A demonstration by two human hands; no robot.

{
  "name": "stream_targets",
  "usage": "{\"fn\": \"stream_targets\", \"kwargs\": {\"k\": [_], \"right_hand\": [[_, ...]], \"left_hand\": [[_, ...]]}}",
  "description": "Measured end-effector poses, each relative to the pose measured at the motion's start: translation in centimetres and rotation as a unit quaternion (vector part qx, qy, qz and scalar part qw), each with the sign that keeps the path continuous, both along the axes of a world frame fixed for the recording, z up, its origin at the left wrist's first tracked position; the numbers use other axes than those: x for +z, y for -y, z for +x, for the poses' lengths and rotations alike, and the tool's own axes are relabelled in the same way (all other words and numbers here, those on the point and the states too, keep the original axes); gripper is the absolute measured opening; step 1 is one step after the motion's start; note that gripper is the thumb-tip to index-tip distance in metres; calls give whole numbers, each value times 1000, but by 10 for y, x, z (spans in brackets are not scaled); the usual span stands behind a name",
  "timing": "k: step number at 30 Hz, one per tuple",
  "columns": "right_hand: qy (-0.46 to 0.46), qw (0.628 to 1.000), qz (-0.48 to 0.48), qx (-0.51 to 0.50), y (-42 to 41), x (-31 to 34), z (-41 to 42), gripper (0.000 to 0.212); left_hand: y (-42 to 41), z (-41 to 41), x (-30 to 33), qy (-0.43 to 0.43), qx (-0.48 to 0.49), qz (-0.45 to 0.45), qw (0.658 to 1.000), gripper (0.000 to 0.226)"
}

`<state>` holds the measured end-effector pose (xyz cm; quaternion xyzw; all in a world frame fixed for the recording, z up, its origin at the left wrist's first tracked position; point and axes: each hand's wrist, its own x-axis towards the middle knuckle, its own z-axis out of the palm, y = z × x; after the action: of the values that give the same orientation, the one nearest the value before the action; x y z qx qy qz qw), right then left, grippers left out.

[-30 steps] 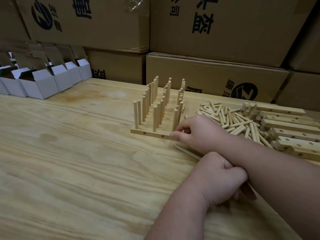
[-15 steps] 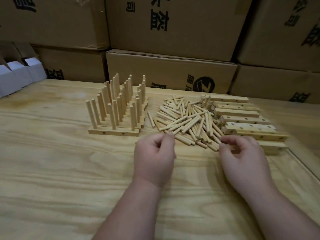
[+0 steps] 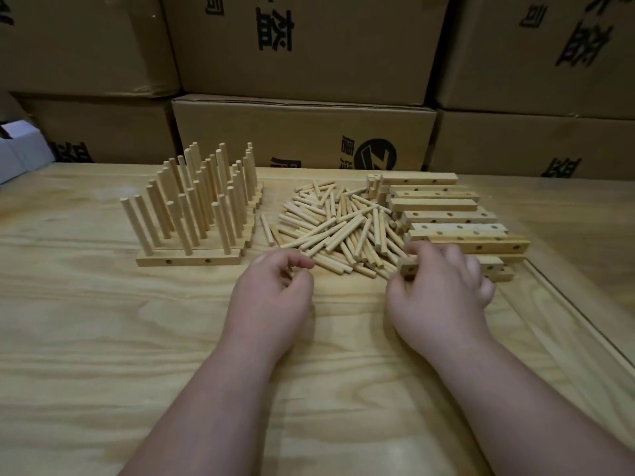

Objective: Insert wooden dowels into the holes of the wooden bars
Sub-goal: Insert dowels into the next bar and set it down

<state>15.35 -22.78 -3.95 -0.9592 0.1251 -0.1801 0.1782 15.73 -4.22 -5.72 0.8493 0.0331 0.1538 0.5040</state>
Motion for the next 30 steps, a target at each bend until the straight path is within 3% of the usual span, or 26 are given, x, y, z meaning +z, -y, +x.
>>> {"fn": "stream_targets", "kwargs": {"k": [8,16,18,20,22,24,28,30], "right_hand": [[-5,996,-93,-1,22,6,8,32],[111,985,-119,57,13,36,0,24],[156,981,-52,103,9,43,-3,19],[164,966,98,175,2,49,-7,20],[142,928,257,231,-6,51,-11,21],[121,890,357,258,-12,48,-13,21],[99,824,478,287,-25,34,-11,26],[91,814,501,279,-28,24,-7,31]], "left_hand": [[0,1,-1,24,23,-6,999,19],[0,-2,0,-21,-29,-44,998,21],[0,-4,1,-12,-60,-62,996,24],[0,-7,2,1,-85,-53,995,27],[0,-8,2,15,-111,-47,993,44],[1,-8,2,23,-145,-65,987,56],[1,-6,0,45,-164,-105,980,29],[1,-4,0,51,-151,-115,981,21]]}}
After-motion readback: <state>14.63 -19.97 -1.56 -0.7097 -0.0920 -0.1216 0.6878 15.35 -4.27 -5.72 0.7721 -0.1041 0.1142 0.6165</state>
